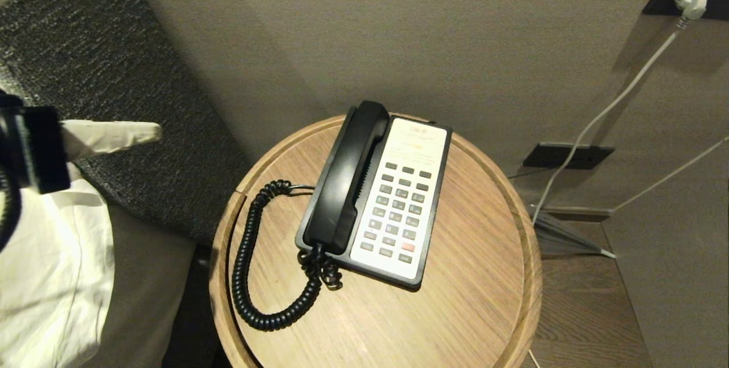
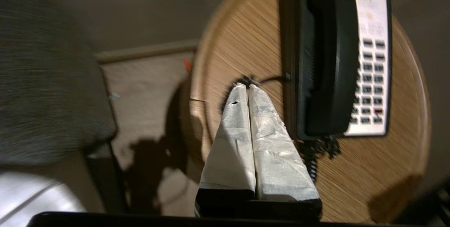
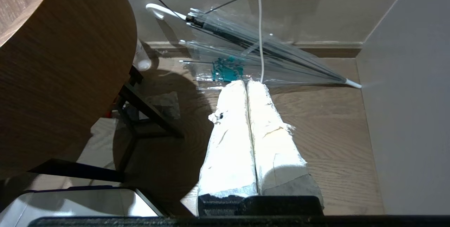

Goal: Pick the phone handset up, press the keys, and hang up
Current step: Pick up the desk phone handset

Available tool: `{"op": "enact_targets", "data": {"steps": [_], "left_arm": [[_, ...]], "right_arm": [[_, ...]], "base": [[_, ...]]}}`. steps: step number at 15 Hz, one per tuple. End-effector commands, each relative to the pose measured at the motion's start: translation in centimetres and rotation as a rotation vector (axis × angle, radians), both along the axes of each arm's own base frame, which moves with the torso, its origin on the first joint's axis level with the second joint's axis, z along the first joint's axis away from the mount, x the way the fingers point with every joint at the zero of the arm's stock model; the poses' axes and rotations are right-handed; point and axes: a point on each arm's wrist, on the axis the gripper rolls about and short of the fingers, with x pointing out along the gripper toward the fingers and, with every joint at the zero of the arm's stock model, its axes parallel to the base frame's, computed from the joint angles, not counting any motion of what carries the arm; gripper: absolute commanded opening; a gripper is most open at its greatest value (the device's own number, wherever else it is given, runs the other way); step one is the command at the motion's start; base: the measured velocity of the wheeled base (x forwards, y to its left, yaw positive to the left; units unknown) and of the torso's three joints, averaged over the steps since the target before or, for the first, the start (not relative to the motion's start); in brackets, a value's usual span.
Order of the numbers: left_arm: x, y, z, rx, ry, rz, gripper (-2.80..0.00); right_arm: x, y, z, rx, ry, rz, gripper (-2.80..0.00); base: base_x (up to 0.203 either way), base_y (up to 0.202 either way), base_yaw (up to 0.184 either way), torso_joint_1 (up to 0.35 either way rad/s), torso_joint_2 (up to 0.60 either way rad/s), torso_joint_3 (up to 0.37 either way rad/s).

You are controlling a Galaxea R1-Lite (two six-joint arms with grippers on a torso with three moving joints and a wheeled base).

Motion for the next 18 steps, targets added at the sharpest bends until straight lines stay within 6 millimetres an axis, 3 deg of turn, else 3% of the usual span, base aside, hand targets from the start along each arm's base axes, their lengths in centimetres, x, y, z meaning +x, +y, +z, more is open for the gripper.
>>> {"op": "enact_targets", "data": {"steps": [1, 7, 8, 9, 14, 18], "left_arm": [[2.3, -3.1, -0.8, 0.048, 0.121, -0.108, -2.80], [1.6, -7.3, 0.9, 0.132, 0.144, -0.214, -2.80], [2.0, -8.0, 0.6, 0.145, 0.156, -0.221, -1.57], [2.1, -8.8, 0.4, 0.157, 0.160, -0.237, 0.00], [3.8, -12.3, -0.8, 0.273, 0.151, -0.124, 0.00], [4.3, -13.4, -1.6, 0.328, 0.154, -0.088, 0.00]], "right_arm": [[0.0, 0.0, 0.0, 0.000, 0.000, 0.000, -2.80], [0.0, 0.0, 0.0, 0.000, 0.000, 0.000, -2.80], [0.0, 0.0, 0.0, 0.000, 0.000, 0.000, -2.80], [0.0, 0.0, 0.0, 0.000, 0.000, 0.000, -2.80], [0.0, 0.0, 0.0, 0.000, 0.000, 0.000, -2.80], [0.0, 0.0, 0.0, 0.000, 0.000, 0.000, -2.80]], "base": [[0.000, 0.000, 0.000, 0.000, 0.00, 0.000], [0.000, 0.000, 0.000, 0.000, 0.00, 0.000], [0.000, 0.000, 0.000, 0.000, 0.00, 0.000], [0.000, 0.000, 0.000, 0.000, 0.00, 0.000], [0.000, 0.000, 0.000, 0.000, 0.00, 0.000], [0.000, 0.000, 0.000, 0.000, 0.00, 0.000]]}}
